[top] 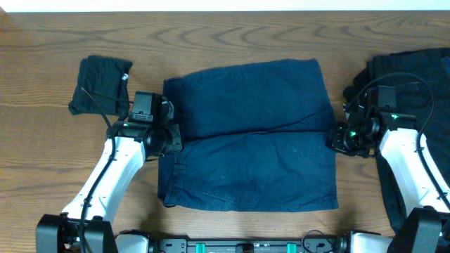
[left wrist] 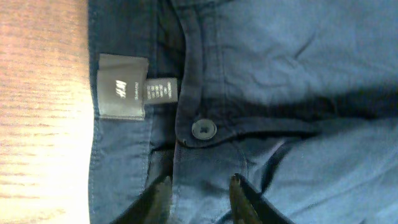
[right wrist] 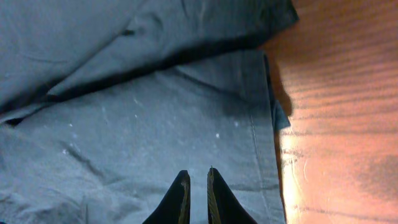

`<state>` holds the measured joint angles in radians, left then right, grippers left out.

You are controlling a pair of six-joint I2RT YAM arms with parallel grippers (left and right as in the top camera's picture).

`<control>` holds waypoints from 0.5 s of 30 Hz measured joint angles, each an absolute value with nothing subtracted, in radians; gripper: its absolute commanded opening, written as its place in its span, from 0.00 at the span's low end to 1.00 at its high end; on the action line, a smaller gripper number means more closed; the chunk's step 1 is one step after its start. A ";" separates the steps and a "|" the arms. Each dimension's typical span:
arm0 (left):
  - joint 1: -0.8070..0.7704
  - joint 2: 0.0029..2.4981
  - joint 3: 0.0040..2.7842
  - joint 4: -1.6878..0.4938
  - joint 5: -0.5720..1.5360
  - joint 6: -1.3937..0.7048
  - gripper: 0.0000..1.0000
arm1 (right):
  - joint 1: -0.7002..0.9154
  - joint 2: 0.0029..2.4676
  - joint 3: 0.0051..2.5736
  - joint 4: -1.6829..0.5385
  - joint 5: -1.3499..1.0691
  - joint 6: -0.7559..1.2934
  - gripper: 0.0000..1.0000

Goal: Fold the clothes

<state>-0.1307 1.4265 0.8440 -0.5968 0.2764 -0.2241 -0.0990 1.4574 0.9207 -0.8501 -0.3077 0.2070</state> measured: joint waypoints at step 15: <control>-0.124 1.588 0.844 -0.629 0.279 -0.228 0.07 | -0.099 1.457 0.879 -0.799 -0.294 0.196 0.09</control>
